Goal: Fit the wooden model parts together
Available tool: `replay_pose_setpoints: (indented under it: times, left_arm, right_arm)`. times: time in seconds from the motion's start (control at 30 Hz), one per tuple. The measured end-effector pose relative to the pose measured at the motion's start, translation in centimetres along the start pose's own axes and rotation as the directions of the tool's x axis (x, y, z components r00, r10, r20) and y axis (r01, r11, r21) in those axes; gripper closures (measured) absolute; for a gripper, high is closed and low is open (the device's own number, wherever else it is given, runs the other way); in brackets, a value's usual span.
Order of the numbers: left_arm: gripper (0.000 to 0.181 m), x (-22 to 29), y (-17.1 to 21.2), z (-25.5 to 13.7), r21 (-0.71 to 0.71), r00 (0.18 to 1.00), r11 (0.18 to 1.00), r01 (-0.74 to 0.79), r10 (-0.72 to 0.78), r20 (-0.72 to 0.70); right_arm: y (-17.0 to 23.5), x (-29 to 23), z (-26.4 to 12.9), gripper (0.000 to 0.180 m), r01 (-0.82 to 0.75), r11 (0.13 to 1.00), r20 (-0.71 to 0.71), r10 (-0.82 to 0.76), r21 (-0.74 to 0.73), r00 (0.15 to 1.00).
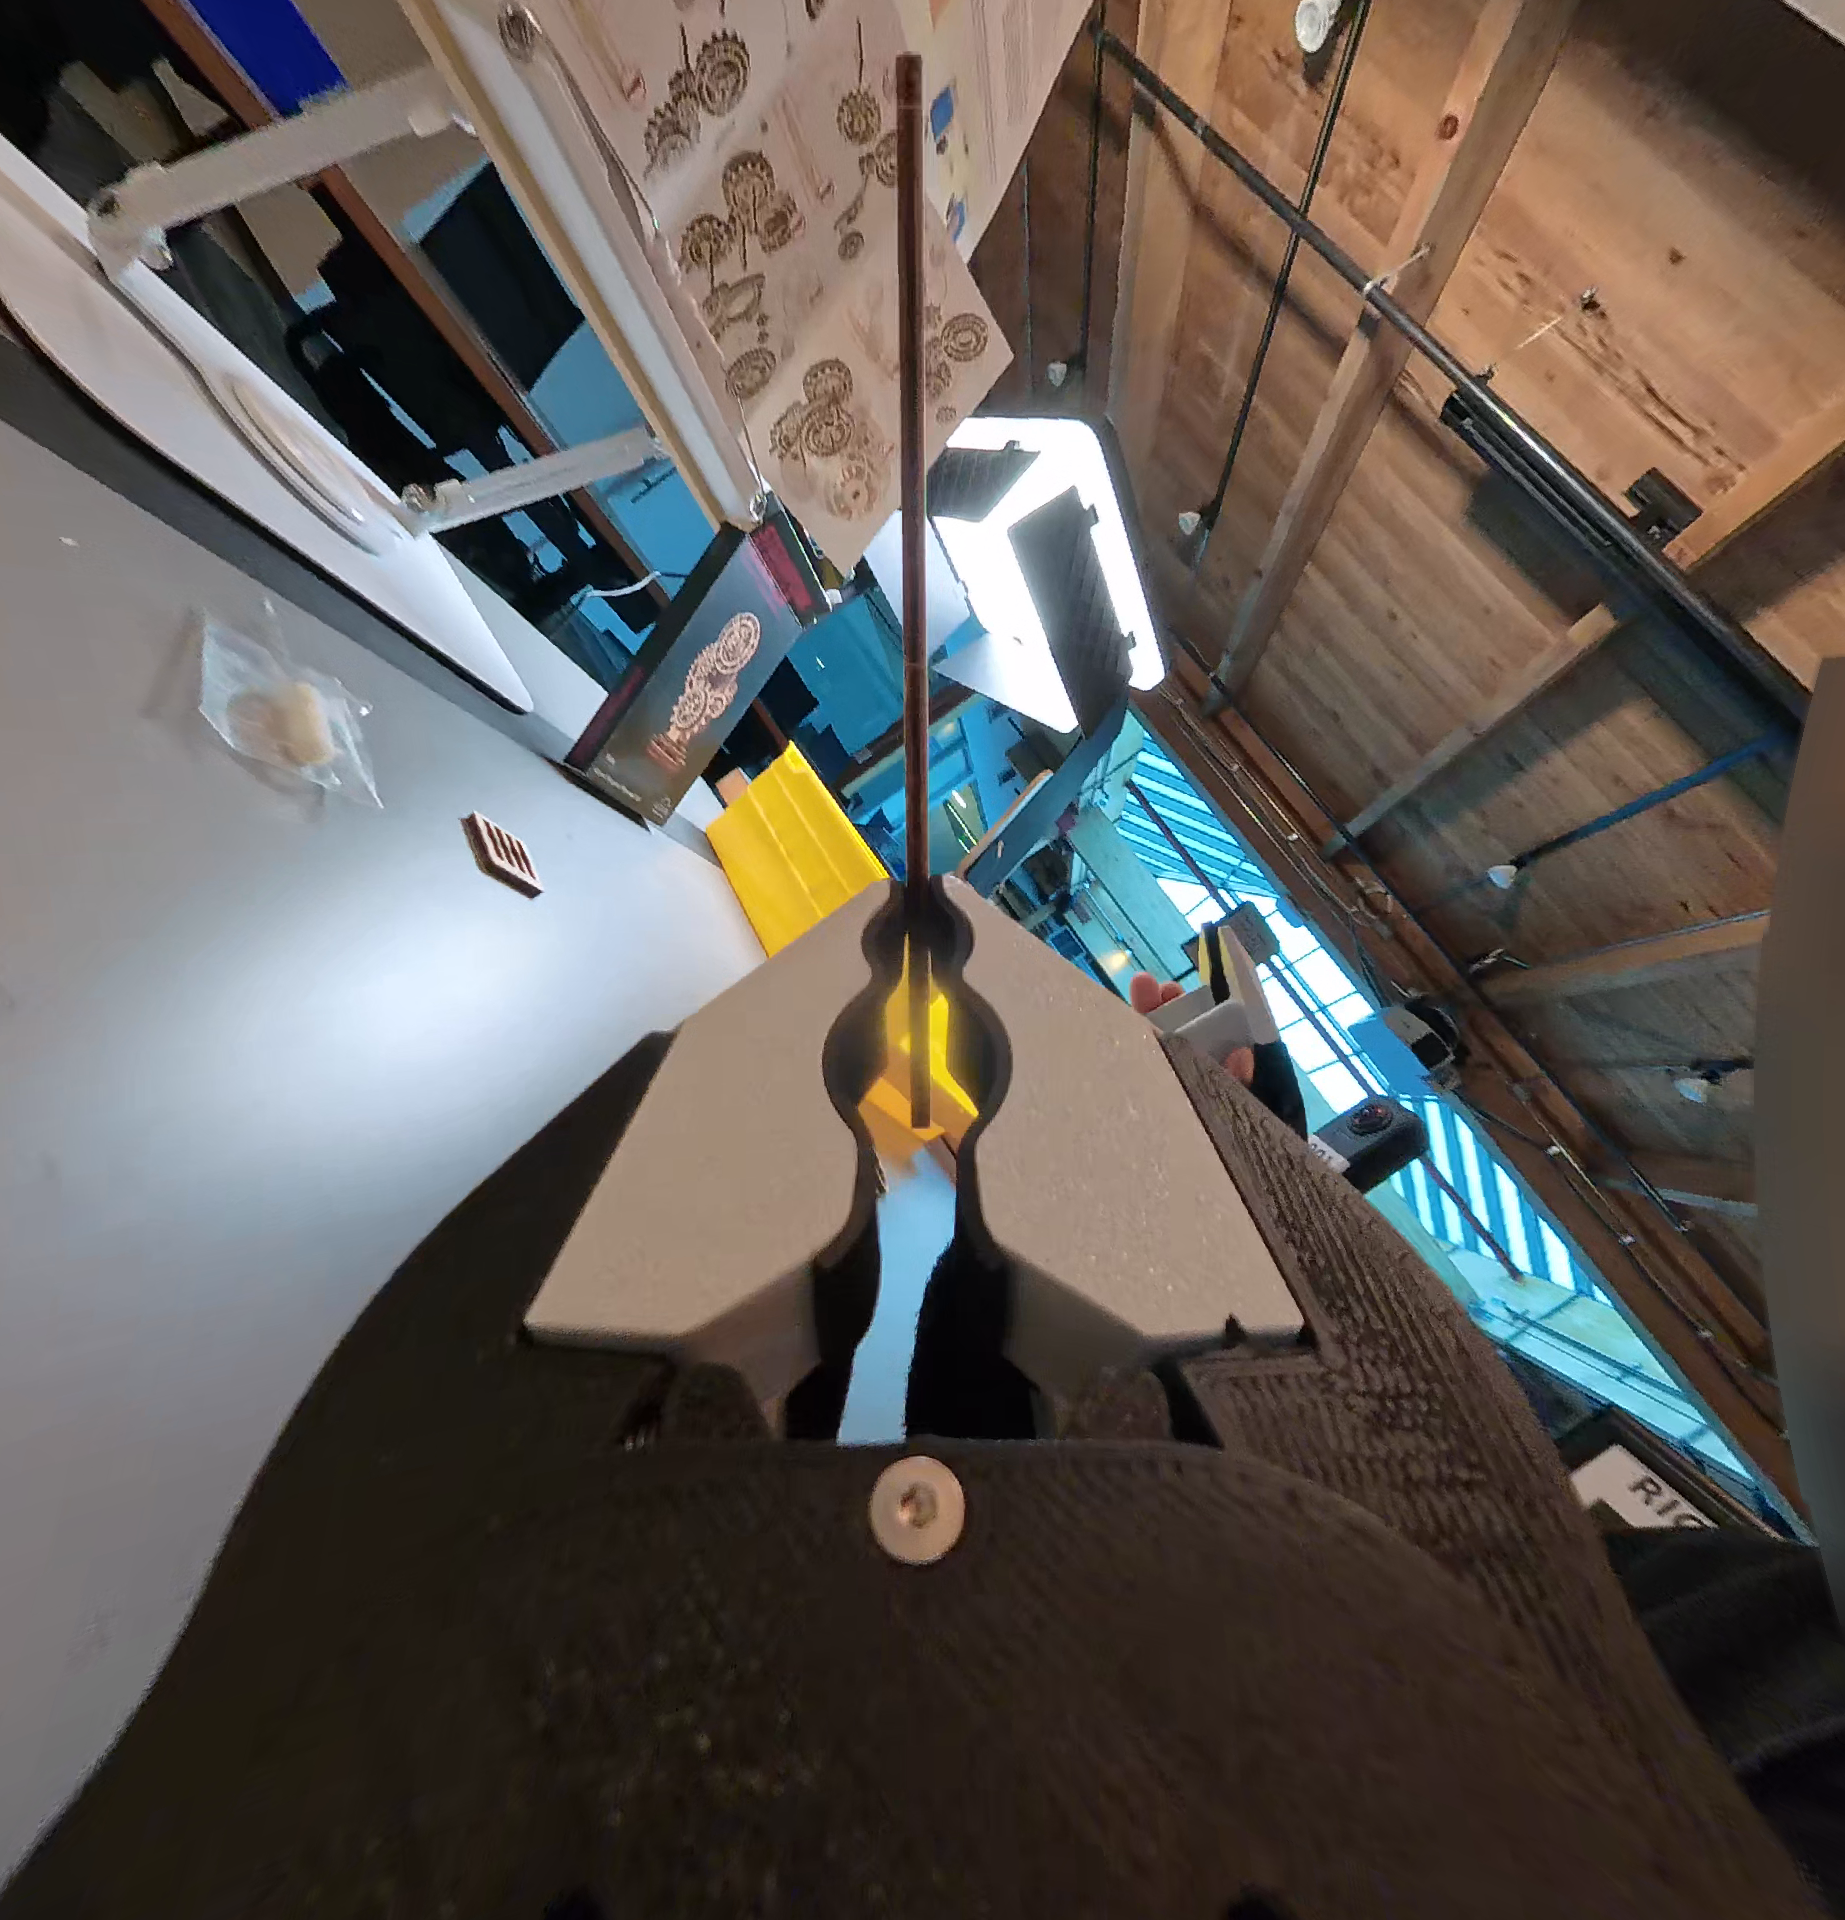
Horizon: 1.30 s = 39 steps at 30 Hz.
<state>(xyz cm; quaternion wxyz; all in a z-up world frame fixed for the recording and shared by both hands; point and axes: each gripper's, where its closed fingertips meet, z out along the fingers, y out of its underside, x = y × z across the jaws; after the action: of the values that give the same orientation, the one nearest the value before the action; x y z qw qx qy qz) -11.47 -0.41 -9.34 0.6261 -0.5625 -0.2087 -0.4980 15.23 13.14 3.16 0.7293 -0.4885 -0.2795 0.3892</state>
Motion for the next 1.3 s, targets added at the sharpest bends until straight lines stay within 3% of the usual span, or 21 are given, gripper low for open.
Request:
replay_pose_setpoints:
  times: [0.33,0.77,1.03,1.2,1.3]
  left_arm:
    - [0.179,-1.5,-2.7,-1.7,0.127,0.988,0.988,-0.086,0.068,0.142]
    - [0.179,-3.0,-1.5,-1.6,0.04,0.968,0.995,-0.09,0.078,0.238]
    - [0.18,-1.6,1.0,0.1,-0.05,0.996,0.997,0.05,-0.046,0.082]
    - [0.179,0.4,2.8,1.0,-0.134,0.997,0.989,0.06,-0.065,-0.03]
    - [0.179,1.7,3.9,1.4,-0.185,0.994,0.982,0.036,-0.054,-0.094]
  right_arm:
    - [5.2,-5.0,1.4,0.169,0.042,0.988,0.147,-0.02,-0.15,0.989]
    - [12.1,-10.7,0.9,0.17,0.123,0.934,0.342,-0.002,-0.334,0.94]
    - [14.5,-15.3,-0.3,0.17,0.234,0.907,0.518,-0.021,-0.35,0.855]
    - [15.8,-17.5,-0.9,0.167,0.352,0.877,0.588,-0.103,-0.326,0.802]
    - [16.0,-17.9,-1.0,0.16,0.314,0.88,0.588,-0.049,-0.357,0.807]
